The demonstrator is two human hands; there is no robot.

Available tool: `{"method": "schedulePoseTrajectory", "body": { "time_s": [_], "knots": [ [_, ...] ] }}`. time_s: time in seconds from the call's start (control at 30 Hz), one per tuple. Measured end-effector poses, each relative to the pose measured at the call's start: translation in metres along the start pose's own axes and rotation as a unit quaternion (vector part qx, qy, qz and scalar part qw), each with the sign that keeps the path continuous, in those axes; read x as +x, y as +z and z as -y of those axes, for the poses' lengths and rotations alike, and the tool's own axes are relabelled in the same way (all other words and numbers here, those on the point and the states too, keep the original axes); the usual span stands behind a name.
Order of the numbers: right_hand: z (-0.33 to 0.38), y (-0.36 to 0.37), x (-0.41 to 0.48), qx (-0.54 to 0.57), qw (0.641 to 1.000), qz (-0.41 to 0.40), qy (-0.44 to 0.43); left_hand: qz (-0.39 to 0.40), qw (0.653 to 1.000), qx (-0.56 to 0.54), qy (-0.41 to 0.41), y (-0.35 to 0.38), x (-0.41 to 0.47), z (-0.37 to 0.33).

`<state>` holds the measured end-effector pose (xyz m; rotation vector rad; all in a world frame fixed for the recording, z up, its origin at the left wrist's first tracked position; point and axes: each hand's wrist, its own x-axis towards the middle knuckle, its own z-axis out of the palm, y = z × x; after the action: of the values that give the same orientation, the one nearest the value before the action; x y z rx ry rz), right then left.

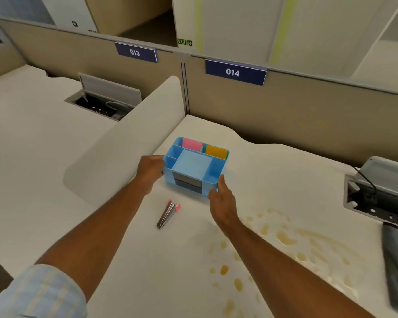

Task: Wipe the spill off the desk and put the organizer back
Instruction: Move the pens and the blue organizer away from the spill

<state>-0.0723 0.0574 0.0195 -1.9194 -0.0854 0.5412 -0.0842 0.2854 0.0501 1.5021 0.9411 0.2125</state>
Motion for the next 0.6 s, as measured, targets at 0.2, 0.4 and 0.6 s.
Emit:
{"method": "schedulePoseTrajectory", "body": {
  "time_s": [0.2,0.4,0.6],
  "knots": [
    [-0.003,0.009,0.000,-0.011,1.000,0.008,-0.017,-0.006,0.999,0.040,0.022,-0.007,0.007,0.003],
    [-0.004,-0.018,-0.005,-0.008,0.999,0.003,-0.036,-0.085,0.979,0.176,0.064,0.003,-0.003,-0.007],
    [-0.032,-0.120,-0.029,-0.065,0.985,-0.139,-0.085,-0.202,0.886,0.246,0.339,0.044,-0.055,-0.020]
  ]
}}
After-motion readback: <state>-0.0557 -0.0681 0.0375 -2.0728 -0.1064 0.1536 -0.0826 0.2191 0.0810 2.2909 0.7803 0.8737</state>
